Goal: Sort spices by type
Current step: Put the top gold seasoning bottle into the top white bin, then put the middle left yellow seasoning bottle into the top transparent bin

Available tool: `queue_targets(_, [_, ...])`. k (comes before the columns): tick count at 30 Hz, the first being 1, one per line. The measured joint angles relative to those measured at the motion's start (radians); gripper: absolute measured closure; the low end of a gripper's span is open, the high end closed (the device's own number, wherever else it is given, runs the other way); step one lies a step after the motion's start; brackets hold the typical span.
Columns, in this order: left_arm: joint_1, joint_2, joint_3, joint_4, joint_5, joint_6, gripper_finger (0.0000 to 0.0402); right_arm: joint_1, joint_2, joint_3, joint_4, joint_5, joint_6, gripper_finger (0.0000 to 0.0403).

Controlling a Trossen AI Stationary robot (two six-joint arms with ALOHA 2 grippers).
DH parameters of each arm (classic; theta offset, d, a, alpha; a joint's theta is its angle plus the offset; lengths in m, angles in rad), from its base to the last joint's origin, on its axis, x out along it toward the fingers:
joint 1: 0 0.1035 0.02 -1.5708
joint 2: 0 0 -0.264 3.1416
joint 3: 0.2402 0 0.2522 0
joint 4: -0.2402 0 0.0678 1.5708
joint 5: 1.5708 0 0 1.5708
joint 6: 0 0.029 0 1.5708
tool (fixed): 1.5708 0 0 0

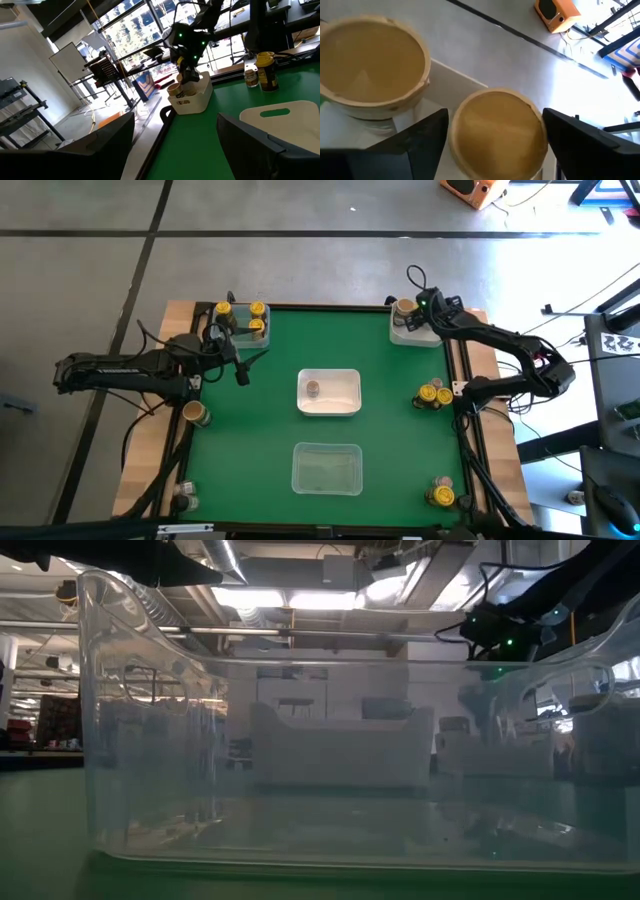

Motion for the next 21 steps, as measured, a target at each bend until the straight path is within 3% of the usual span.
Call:
queue_targets(10, [0.000,0.000,0.000,0.000,0.000,0.005,0.0123,0.012,-0.206,0.002,-0.089,-0.153,-0.046,0.0084])
queue_targets(21, [0.000,0.000,0.000,0.001,0.000,0.005,0.0123,0.232,-0.312,0.139,-0.416,-0.220,-0.097,0.0084])
